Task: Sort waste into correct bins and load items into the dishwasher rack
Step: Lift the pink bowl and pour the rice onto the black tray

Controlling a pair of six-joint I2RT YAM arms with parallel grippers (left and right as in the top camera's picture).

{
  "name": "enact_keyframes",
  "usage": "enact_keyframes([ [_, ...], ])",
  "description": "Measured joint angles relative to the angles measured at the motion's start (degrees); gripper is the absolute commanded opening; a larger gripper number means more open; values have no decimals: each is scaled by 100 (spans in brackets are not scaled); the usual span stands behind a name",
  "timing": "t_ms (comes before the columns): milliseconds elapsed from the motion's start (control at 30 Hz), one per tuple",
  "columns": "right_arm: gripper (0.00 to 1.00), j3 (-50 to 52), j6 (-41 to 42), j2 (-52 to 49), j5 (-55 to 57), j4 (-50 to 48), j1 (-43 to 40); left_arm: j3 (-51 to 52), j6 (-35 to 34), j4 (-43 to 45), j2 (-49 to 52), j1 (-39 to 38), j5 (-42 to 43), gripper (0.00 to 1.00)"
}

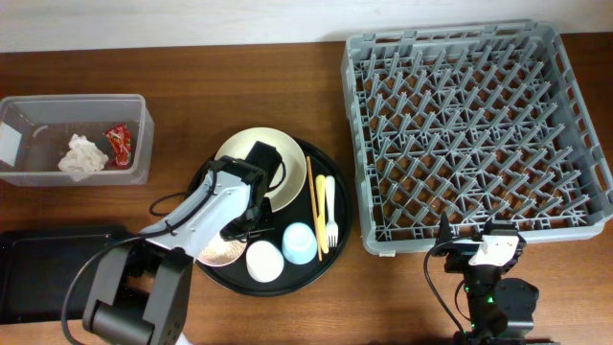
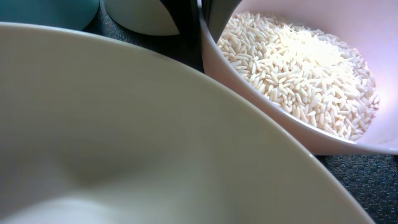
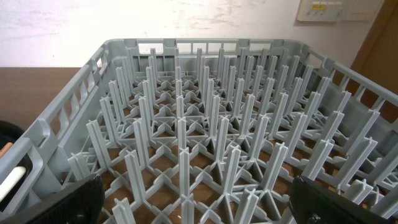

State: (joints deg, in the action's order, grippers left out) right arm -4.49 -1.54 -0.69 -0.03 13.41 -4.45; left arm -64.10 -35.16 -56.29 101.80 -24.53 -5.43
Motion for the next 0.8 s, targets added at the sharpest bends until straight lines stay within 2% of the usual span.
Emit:
enact_keyframes([
  [100, 98, 0, -2, 0, 0, 0, 0, -70, 0, -111, 2, 0, -15, 1],
  [367, 98, 0, 2, 0, -2, 0, 0, -1604, 129, -1513, 33, 133, -326, 0],
  [500, 98, 0, 0, 0, 0, 0, 0, -1801, 544, -1657, -4, 960, -407, 0],
  [567, 98, 0, 0, 0, 0, 0, 0, -1803, 723, -1659, -437, 1502, -426, 0],
  [700, 98, 0, 0, 0, -2, 0, 0, -1843, 1355, -1827, -1945, 2754, -452, 0],
  [733, 98, 0, -2, 0, -2, 0, 0, -1843, 1394, -1878, -2068, 3018, -450, 0],
  [800, 98, 0, 2, 0, -2, 0, 0, -1843, 1797, -2114, -2177, 4079, -306, 0],
])
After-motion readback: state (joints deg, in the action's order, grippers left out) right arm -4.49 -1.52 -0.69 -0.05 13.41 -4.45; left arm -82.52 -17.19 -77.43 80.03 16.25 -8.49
